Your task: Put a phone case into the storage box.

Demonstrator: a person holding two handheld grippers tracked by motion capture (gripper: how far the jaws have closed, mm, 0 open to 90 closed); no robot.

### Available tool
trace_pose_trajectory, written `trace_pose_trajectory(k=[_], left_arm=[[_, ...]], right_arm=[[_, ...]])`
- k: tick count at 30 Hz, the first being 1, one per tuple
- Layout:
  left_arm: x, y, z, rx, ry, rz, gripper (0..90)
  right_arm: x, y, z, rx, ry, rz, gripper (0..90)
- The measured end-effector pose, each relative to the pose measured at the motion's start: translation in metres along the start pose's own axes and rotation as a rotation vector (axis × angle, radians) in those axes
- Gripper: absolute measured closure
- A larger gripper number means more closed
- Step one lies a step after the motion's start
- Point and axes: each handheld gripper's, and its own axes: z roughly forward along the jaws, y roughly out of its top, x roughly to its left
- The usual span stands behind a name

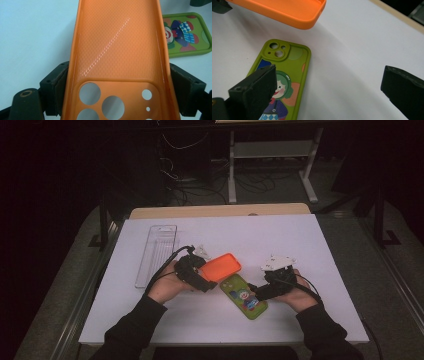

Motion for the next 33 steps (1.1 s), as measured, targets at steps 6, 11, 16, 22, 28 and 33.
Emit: trace_pose_trajectory(k=[6,11,16,22,28,33], left_arm=[[0.0,0.0,0.0,0.001,-0.001,0.004,15.6],[-0.001,0.0,0.001,0.003,-0.005,0.003,15.6],[0.001,0.0,0.0,0.001,0.001,0.006,15.6],[0.001,0.0,-0.001,0.002,0.0,0.013,15.6],[0.001,0.0,-0.002,0.006,-0.004,0.015,15.6],[0.0,0.0,0.0,-0.014,-0.003,-0.002,15.6]], right_arm=[[0.006,0.001,0.0,0.002,-0.029,-0.078,0.0],[0.011,0.002,0.001,0.004,-0.056,-0.142,0.0],[0.014,0.003,0.001,0.0,-0.084,-0.207,0.0],[0.02,0.003,0.001,-0.013,-0.131,-0.289,0.0],[0.025,0.004,0.002,-0.017,-0.195,-0.399,0.0],[0.028,0.003,0.003,-0.009,-0.235,-0.494,0.0]])
